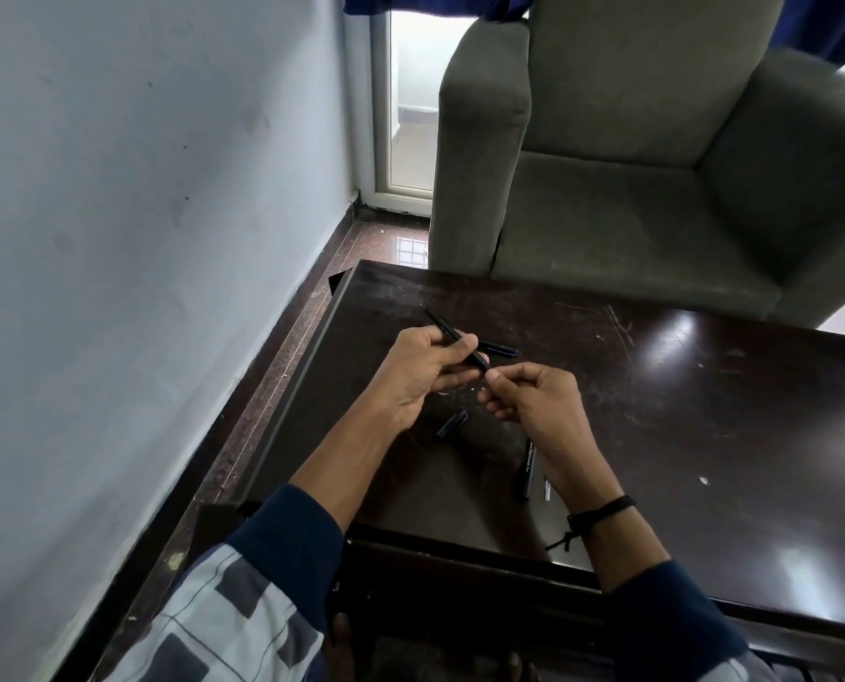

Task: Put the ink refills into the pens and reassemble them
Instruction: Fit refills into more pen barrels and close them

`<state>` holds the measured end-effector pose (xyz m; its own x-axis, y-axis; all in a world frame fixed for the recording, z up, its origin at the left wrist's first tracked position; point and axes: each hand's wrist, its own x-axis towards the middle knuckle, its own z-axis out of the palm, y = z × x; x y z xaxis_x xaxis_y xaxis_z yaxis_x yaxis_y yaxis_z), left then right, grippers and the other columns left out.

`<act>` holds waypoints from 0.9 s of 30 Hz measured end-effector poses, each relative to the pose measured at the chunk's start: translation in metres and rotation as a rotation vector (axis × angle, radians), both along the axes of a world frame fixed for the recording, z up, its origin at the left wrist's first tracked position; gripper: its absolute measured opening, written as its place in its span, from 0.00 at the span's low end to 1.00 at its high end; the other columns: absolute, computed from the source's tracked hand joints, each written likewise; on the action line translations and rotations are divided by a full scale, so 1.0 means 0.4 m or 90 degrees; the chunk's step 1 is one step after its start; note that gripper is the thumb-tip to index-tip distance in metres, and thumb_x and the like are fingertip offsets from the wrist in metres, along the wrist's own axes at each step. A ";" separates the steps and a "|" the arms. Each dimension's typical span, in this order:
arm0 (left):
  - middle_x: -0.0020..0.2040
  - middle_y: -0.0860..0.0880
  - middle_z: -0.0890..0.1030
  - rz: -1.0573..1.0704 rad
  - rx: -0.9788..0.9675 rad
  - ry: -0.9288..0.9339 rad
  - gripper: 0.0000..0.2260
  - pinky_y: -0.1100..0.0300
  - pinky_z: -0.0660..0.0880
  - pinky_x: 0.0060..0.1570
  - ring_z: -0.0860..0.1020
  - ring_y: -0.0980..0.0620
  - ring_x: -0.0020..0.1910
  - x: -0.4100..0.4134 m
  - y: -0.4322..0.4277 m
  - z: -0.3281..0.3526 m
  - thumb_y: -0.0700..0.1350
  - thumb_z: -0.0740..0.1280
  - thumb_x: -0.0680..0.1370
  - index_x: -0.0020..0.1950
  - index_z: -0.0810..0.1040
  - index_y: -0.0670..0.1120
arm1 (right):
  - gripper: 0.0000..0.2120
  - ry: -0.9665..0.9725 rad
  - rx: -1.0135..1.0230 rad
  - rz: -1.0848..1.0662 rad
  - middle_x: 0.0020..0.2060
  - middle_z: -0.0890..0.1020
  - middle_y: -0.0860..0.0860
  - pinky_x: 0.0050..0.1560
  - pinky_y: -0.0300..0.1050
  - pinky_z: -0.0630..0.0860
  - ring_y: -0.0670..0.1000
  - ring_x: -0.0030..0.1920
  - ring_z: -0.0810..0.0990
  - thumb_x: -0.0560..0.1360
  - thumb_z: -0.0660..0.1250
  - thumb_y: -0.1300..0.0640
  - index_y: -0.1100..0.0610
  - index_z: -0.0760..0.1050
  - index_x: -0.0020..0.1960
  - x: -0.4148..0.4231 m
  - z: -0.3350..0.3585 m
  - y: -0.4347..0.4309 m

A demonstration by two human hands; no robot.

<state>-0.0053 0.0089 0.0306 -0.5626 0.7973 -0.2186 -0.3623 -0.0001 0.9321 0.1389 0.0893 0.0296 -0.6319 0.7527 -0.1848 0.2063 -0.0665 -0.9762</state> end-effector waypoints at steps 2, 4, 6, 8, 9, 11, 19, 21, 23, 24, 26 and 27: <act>0.47 0.39 0.86 0.002 -0.002 0.004 0.04 0.60 0.83 0.45 0.86 0.45 0.48 0.004 0.001 0.000 0.38 0.70 0.80 0.52 0.81 0.37 | 0.04 -0.014 0.022 -0.004 0.34 0.85 0.54 0.37 0.38 0.77 0.46 0.34 0.82 0.80 0.71 0.62 0.61 0.82 0.47 -0.002 -0.003 -0.001; 0.46 0.40 0.86 0.006 -0.005 0.005 0.03 0.60 0.83 0.44 0.86 0.46 0.46 0.006 0.002 -0.001 0.38 0.70 0.79 0.50 0.82 0.38 | 0.05 -0.035 0.060 -0.019 0.33 0.85 0.53 0.38 0.42 0.77 0.47 0.33 0.81 0.80 0.71 0.61 0.58 0.82 0.45 -0.004 -0.008 -0.001; 0.45 0.40 0.86 0.015 -0.014 0.003 0.04 0.61 0.83 0.43 0.86 0.46 0.44 0.008 0.003 -0.003 0.38 0.71 0.78 0.48 0.82 0.37 | 0.05 -0.064 0.115 -0.038 0.33 0.86 0.52 0.40 0.49 0.79 0.49 0.35 0.83 0.79 0.72 0.59 0.55 0.82 0.44 -0.006 -0.016 -0.005; 0.43 0.40 0.86 0.027 -0.024 0.003 0.05 0.60 0.83 0.42 0.86 0.47 0.41 0.011 0.004 -0.004 0.39 0.72 0.78 0.46 0.82 0.37 | 0.05 -0.096 0.191 -0.052 0.34 0.86 0.50 0.45 0.55 0.82 0.51 0.37 0.85 0.78 0.73 0.56 0.51 0.82 0.44 -0.007 -0.022 -0.012; 0.42 0.41 0.86 0.032 -0.028 0.004 0.05 0.60 0.84 0.42 0.86 0.47 0.41 0.011 0.005 -0.004 0.39 0.73 0.78 0.46 0.82 0.37 | 0.05 -0.102 0.219 -0.056 0.34 0.86 0.49 0.46 0.56 0.83 0.52 0.38 0.86 0.78 0.73 0.56 0.50 0.82 0.44 -0.007 -0.023 -0.016; 0.40 0.42 0.86 0.037 -0.032 0.006 0.06 0.59 0.84 0.43 0.86 0.47 0.40 0.009 0.004 -0.004 0.39 0.73 0.78 0.45 0.82 0.37 | 0.04 -0.097 0.233 -0.057 0.34 0.86 0.48 0.46 0.56 0.84 0.51 0.39 0.86 0.78 0.74 0.55 0.50 0.82 0.45 -0.008 -0.022 -0.020; 0.41 0.43 0.86 0.041 -0.027 0.005 0.05 0.60 0.83 0.43 0.86 0.48 0.41 -0.001 -0.001 0.001 0.39 0.72 0.78 0.46 0.83 0.37 | 0.07 -0.007 0.083 -0.027 0.36 0.87 0.54 0.37 0.37 0.77 0.46 0.35 0.83 0.81 0.70 0.54 0.57 0.84 0.48 -0.008 -0.004 -0.015; 0.42 0.42 0.86 0.036 -0.031 0.006 0.05 0.60 0.83 0.43 0.86 0.48 0.42 0.000 0.001 -0.002 0.39 0.72 0.78 0.46 0.83 0.37 | 0.06 -0.008 0.083 -0.036 0.36 0.87 0.55 0.38 0.39 0.77 0.47 0.35 0.83 0.81 0.70 0.57 0.57 0.84 0.47 -0.008 -0.006 -0.015; 0.42 0.42 0.86 0.030 -0.033 0.005 0.05 0.60 0.83 0.43 0.86 0.48 0.42 0.002 0.004 -0.005 0.39 0.72 0.78 0.46 0.83 0.38 | 0.05 -0.014 0.110 -0.045 0.36 0.87 0.54 0.39 0.41 0.78 0.48 0.36 0.83 0.79 0.72 0.58 0.55 0.83 0.45 -0.007 -0.008 -0.014; 0.42 0.43 0.86 0.028 -0.034 0.004 0.05 0.60 0.83 0.43 0.86 0.48 0.43 0.001 0.004 -0.006 0.39 0.72 0.78 0.46 0.83 0.38 | 0.04 -0.018 0.123 -0.049 0.36 0.87 0.54 0.40 0.42 0.78 0.49 0.37 0.83 0.79 0.73 0.58 0.54 0.83 0.45 -0.006 -0.009 -0.014; 0.42 0.43 0.87 0.027 -0.034 0.003 0.05 0.60 0.83 0.43 0.87 0.47 0.44 -0.001 0.005 -0.008 0.40 0.72 0.78 0.47 0.83 0.38 | 0.03 -0.017 0.135 -0.050 0.37 0.87 0.54 0.42 0.43 0.80 0.50 0.39 0.84 0.77 0.74 0.58 0.53 0.83 0.45 -0.006 -0.007 -0.015; 0.42 0.43 0.87 0.027 -0.034 0.003 0.05 0.59 0.83 0.44 0.87 0.47 0.45 -0.003 0.004 -0.009 0.40 0.73 0.78 0.47 0.83 0.37 | 0.03 -0.012 0.133 -0.048 0.37 0.87 0.54 0.42 0.43 0.80 0.50 0.39 0.84 0.77 0.75 0.58 0.53 0.83 0.46 -0.005 -0.005 -0.016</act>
<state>-0.0063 0.0104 0.0271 -0.5972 0.7599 -0.2567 -0.3583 0.0336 0.9330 0.1369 0.0829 0.0274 -0.5708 0.8205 -0.0309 0.2264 0.1211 -0.9665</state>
